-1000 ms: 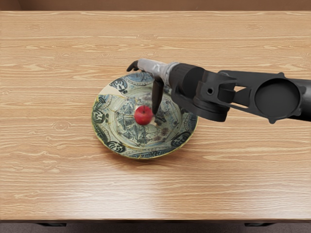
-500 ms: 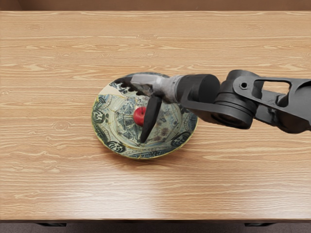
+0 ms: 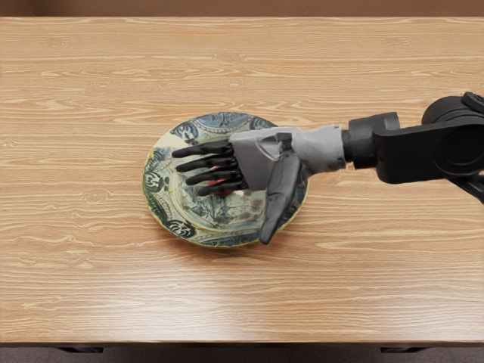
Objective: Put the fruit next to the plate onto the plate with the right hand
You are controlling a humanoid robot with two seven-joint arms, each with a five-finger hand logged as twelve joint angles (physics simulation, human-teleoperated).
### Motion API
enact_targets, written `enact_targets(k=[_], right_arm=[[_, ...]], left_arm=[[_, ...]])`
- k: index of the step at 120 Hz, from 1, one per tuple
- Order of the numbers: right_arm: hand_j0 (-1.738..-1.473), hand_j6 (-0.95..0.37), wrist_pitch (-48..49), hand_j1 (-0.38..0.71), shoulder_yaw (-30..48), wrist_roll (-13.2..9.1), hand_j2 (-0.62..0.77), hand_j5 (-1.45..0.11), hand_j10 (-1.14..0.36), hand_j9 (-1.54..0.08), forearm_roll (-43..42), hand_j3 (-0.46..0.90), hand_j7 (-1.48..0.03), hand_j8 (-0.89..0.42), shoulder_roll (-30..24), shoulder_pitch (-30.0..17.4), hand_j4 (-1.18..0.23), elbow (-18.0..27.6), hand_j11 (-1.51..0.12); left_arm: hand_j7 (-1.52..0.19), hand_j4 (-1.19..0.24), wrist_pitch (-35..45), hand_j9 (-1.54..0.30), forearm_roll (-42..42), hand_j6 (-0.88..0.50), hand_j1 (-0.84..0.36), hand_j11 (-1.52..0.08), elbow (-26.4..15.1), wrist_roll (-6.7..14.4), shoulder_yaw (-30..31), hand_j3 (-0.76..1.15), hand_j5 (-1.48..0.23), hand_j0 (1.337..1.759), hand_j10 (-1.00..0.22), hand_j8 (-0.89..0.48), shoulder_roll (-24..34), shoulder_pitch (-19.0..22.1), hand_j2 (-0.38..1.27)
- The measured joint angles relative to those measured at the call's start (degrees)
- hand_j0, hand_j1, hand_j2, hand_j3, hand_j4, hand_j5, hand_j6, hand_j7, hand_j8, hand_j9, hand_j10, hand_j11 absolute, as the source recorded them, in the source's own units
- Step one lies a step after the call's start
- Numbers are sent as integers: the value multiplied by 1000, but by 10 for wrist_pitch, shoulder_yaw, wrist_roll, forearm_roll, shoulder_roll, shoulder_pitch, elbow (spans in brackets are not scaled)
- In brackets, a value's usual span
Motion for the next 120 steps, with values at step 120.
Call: enact_targets(k=[120], right_arm=[[-1658, 6, 51, -349, -64, 0, 0, 1, 3, 1, 274, 0, 0, 5, -330, -79, 0, -40, 0]], left_arm=[[0, 0, 0, 0, 1, 0, 349, 0, 1, 0, 0, 0, 0, 1658, 0, 0, 0, -2, 0]])
